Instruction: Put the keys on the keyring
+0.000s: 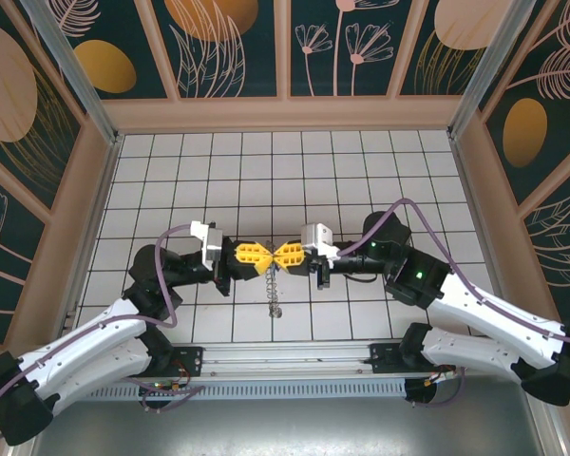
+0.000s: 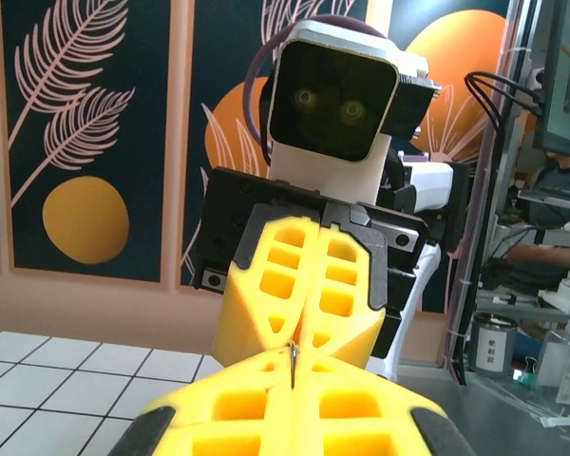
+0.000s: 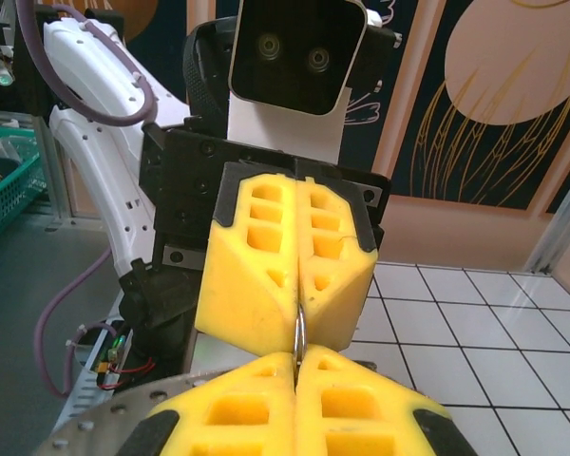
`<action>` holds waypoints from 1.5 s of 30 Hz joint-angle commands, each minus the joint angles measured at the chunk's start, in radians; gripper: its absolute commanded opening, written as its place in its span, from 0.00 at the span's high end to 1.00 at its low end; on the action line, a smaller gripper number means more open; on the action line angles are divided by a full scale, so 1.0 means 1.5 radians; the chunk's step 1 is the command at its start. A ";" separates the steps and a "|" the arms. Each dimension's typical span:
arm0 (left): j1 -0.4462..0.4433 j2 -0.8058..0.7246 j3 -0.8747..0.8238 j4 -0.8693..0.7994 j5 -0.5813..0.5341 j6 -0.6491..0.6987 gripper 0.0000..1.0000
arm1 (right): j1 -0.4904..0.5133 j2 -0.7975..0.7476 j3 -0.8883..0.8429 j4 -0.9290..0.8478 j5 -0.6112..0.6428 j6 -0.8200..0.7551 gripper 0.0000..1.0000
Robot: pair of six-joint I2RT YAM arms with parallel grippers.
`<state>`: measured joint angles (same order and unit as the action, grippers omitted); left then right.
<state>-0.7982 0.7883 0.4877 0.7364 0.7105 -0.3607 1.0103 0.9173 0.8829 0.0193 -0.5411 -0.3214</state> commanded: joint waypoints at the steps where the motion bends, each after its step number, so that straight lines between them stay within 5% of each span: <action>1: -0.005 0.012 0.038 -0.070 -0.052 0.022 1.00 | 0.000 0.042 0.029 -0.039 -0.012 -0.017 1.00; 8: -0.007 0.046 0.190 -0.533 -0.173 0.215 0.99 | 0.004 0.095 0.130 -0.235 0.078 -0.083 1.00; 16: -0.007 0.079 0.223 -0.639 -0.167 0.265 0.84 | 0.047 0.165 0.215 -0.328 0.132 -0.118 1.00; 20: -0.007 0.077 0.215 -0.628 -0.145 0.263 1.00 | 0.050 0.157 0.216 -0.317 0.113 -0.116 1.00; 26: -0.007 0.020 0.152 -0.490 -0.102 0.205 1.00 | 0.048 0.102 0.168 -0.245 0.062 -0.087 1.00; 32: -0.007 -0.051 0.082 -0.273 -0.071 0.116 1.00 | 0.026 0.043 0.071 -0.142 0.019 -0.011 0.73; 38: -0.006 -0.065 0.069 -0.202 -0.064 0.100 1.00 | 0.013 0.018 0.008 -0.054 -0.007 0.054 0.82; 45: -0.006 -0.073 0.065 -0.198 -0.064 0.099 1.00 | -0.011 -0.002 -0.012 -0.039 -0.009 0.082 0.76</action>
<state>-0.8108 0.7021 0.5793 0.3161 0.6201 -0.1925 1.0077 0.9394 0.8963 -0.0807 -0.5194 -0.2432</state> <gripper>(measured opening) 0.041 0.229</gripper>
